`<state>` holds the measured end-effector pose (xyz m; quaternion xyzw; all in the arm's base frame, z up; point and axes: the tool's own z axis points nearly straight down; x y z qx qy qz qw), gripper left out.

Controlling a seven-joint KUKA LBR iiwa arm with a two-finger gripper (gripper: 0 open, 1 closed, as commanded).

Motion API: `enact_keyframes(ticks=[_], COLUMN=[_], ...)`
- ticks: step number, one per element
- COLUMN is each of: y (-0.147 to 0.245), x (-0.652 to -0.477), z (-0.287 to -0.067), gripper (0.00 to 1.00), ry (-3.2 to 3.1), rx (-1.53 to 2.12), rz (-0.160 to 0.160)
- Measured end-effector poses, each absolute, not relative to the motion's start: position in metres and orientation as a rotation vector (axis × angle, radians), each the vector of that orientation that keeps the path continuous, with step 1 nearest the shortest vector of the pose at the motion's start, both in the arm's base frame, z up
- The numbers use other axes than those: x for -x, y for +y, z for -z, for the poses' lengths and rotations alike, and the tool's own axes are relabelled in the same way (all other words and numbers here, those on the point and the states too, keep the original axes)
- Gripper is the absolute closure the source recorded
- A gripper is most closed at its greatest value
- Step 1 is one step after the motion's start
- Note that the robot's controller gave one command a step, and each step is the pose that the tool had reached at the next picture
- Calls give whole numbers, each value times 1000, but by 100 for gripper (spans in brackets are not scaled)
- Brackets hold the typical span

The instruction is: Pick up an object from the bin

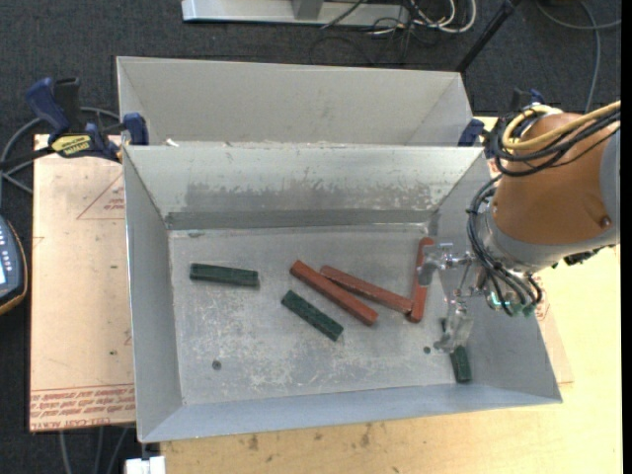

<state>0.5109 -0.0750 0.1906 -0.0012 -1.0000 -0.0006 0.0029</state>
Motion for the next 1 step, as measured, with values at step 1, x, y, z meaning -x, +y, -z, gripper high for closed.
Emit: enact_keyframes(ticks=[1], y=[4], x=[-557], z=[-113], gripper=[0], ry=[-3136], rx=[141], rz=[7])
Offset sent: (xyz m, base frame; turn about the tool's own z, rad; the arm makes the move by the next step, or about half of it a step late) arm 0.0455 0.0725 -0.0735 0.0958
